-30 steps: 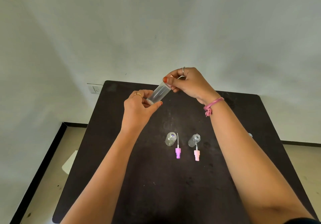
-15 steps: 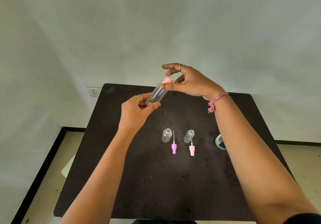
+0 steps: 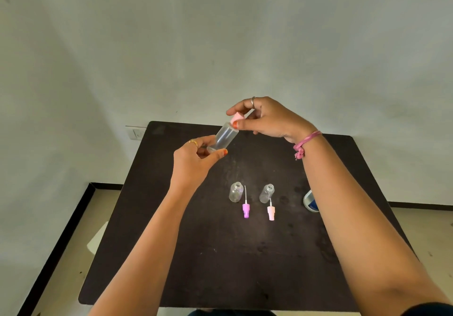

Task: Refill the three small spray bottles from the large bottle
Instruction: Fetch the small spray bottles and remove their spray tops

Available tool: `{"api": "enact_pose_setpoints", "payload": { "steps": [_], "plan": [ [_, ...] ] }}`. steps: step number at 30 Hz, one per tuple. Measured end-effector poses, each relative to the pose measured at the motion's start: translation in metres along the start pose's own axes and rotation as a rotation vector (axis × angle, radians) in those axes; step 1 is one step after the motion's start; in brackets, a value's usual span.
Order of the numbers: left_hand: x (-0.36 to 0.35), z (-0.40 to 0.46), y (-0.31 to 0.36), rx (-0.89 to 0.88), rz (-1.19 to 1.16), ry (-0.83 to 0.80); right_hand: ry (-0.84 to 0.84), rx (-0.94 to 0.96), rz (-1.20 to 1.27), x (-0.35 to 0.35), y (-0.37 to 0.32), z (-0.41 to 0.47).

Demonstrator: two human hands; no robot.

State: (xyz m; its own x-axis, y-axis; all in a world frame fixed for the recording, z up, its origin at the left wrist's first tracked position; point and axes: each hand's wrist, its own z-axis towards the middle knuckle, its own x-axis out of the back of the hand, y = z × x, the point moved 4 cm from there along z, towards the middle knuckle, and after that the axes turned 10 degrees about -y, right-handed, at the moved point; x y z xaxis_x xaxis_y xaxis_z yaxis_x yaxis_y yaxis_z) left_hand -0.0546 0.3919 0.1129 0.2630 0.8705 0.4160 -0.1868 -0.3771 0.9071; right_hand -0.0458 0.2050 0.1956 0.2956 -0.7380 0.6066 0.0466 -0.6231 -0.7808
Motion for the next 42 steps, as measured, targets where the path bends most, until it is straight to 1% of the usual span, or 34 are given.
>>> {"api": "enact_pose_setpoints", "payload": {
  "steps": [3,6,10,12,14,17,21,24,26,29,33,39,42],
  "plan": [
    [0.001,-0.002,-0.003,0.008,-0.023,0.012,-0.025,-0.006,0.066,0.000,-0.002,-0.001],
    [0.000,-0.002,-0.006,0.012,-0.027,0.006,0.005,-0.055,0.029,-0.003,0.001,0.004],
    [0.001,-0.001,-0.011,0.033,-0.029,0.007,-0.052,0.003,0.024,-0.003,-0.002,0.005],
    [0.001,-0.001,-0.014,0.036,-0.038,0.005,-0.063,-0.042,0.026,-0.004,-0.002,0.006],
    [0.000,-0.001,-0.015,0.039,-0.040,0.004,-0.064,-0.109,-0.021,-0.009,0.001,0.009],
    [0.000,0.001,-0.019,0.043,-0.032,-0.003,-0.032,-0.109,-0.062,-0.012,0.006,0.012],
    [-0.001,0.002,-0.028,0.043,-0.026,-0.042,-0.069,-0.054,0.009,-0.010,0.011,0.009],
    [-0.004,0.003,-0.038,0.071,-0.001,-0.103,-0.137,-0.026,-0.068,-0.012,0.012,0.007],
    [-0.007,0.005,-0.048,0.102,0.021,-0.147,-0.143,-0.019,-0.093,-0.010,0.014,0.006],
    [-0.008,0.004,-0.066,0.159,0.026,-0.170,-0.098,-0.022,-0.046,-0.007,0.018,0.004],
    [-0.007,0.001,-0.090,0.231,-0.035,-0.146,0.016,-0.072,0.091,-0.019,0.031,0.002],
    [-0.014,-0.001,-0.118,0.337,-0.106,-0.102,0.218,-0.155,0.301,-0.073,0.060,0.003],
    [-0.019,-0.003,-0.131,0.384,-0.120,-0.086,0.269,-0.170,0.325,-0.111,0.075,0.003]
  ]
}}
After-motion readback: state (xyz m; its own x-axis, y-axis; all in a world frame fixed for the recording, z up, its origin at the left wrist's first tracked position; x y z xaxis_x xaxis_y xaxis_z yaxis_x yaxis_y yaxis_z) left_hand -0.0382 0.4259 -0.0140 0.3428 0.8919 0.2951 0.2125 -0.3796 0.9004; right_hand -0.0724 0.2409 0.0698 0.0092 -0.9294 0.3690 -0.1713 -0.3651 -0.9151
